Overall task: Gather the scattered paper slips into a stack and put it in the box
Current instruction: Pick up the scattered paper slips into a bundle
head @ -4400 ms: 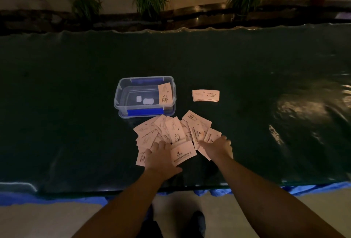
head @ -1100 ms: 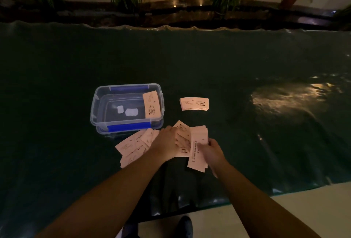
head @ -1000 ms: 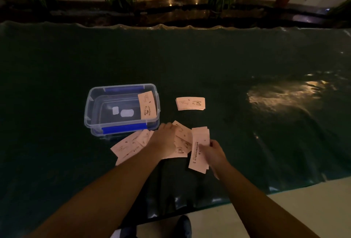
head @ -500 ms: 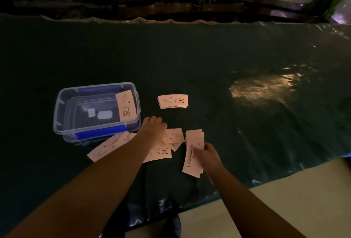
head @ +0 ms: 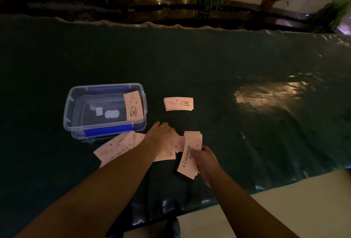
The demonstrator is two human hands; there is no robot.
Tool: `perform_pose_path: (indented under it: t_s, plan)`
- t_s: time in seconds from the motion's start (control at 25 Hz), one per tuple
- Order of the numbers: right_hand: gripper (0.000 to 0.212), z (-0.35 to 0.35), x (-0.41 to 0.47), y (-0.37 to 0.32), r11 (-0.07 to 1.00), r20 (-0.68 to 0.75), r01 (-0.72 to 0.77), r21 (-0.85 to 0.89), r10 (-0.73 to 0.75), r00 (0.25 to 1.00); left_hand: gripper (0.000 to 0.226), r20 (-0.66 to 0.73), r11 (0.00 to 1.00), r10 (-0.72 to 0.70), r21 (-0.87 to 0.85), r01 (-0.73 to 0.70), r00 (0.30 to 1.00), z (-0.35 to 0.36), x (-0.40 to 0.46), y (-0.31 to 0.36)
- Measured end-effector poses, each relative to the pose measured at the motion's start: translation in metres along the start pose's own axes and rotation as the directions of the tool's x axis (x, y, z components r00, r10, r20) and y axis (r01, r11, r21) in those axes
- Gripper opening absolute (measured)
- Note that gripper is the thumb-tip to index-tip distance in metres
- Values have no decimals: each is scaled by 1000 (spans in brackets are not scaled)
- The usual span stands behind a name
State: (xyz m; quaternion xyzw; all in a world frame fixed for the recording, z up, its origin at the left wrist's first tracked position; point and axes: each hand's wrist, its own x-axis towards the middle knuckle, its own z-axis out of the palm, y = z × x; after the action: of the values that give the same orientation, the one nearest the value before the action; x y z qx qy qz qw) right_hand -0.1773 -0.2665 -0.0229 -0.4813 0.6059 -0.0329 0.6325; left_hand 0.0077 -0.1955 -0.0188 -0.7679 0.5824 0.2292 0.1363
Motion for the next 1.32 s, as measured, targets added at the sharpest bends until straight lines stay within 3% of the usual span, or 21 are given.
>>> perform_pose_path:
  t_s: [0.16,0.48,0.8,1.0,1.08,1.2,1.28,1.32]
  plan:
    - [27,-8,-2,6,1000,-21,-10,6,11,1000,82,-14,1000,12,1,-12,1000,1,8,-1]
    - [36,-24,-8,18,999,-36,-44,0,44,998,83,-86,997,-75,-40,72,993,5,10,-9]
    - [37,-19,-12,21,998,-4,-55,31,55,998,79,-26,935,-244,-272,228,970,23,-30,1]
    - [31,-17,-13,21,998,-2,-46,38,46,999,79,-160,953,-268,-187,238,950,29,-54,-3]
    - [30,-18,-12,19,998,-4,-51,43,52,999,76,-66,850,-414,-384,360,908,33,-58,2]
    - [26,-15,-12,15,997,15,-58,52,57,998,67,149,478,-634,-695,537,759,43,-59,23]
    - [24,-11,-14,10,995,59,-61,74,56,997,62,254,310,-663,-763,567,704,52,-56,36]
    - [22,-8,-14,8,995,91,-59,84,51,995,62,272,284,-648,-781,557,711,55,-54,41]
